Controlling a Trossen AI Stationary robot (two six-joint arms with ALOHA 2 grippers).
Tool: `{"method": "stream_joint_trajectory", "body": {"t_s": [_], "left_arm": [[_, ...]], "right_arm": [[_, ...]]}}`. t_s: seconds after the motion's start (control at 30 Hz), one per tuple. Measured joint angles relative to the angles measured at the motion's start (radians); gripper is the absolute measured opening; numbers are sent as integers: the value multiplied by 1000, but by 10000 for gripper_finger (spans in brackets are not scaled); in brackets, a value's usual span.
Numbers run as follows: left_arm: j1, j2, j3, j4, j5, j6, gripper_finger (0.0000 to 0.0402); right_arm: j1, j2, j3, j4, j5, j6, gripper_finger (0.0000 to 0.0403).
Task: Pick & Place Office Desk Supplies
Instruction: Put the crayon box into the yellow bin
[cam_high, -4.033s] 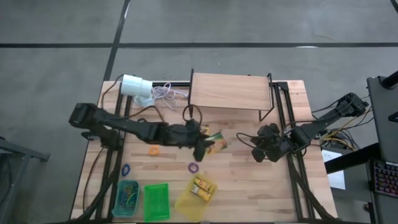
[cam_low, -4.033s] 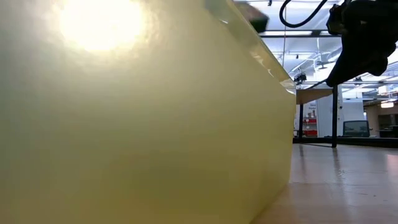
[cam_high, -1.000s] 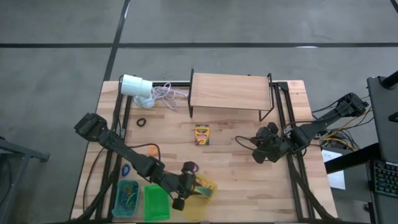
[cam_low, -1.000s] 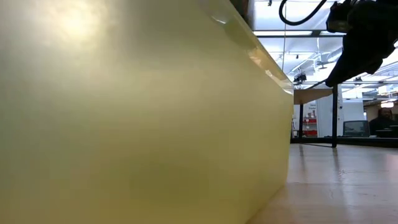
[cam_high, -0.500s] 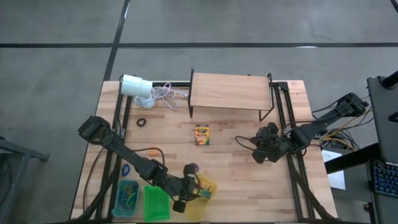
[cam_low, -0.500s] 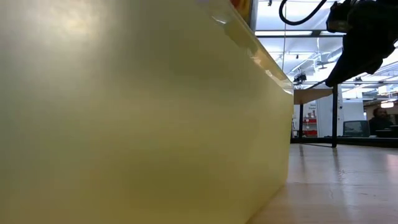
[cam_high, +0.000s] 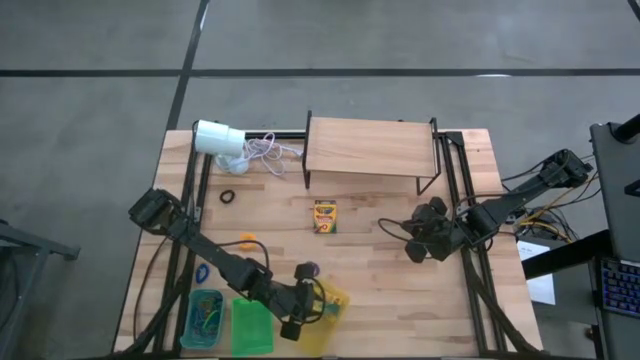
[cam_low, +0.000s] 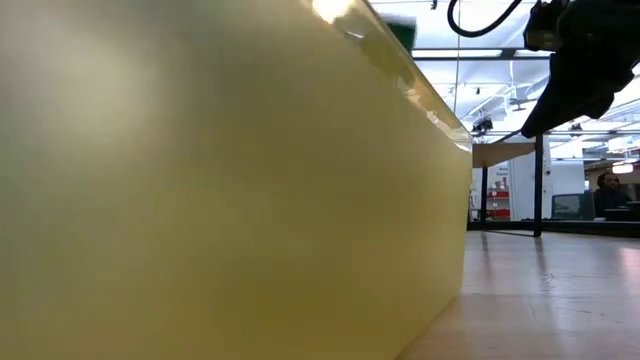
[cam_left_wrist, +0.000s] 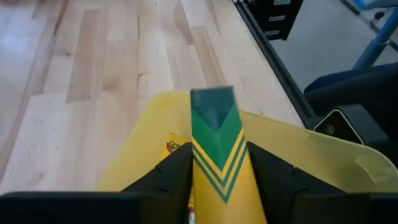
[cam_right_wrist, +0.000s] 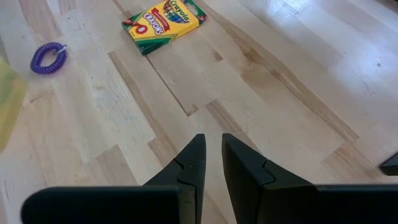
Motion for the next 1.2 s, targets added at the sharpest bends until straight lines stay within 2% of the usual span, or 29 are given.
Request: {"method": "stream_joint_trajectory", "body": {"t_s": [0.37,0.77,0.9,1.1,1.2], "left_arm": [[0,0,0,57,29,-2,220],[0,0,0,66,26,2,225],[3,0,0,87,-10,-3,225],[52,-27,0,40,-78,-258,225],[101,-65,0,-11,-78,-319,225]], "right_arm": [[0,0,0,3,0,0,52],[0,0,0,3,0,0,52],[0,0,0,3,0,0,52],[0,0,0,2,0,0,52],[0,0,0,2,0,0,52]]}}
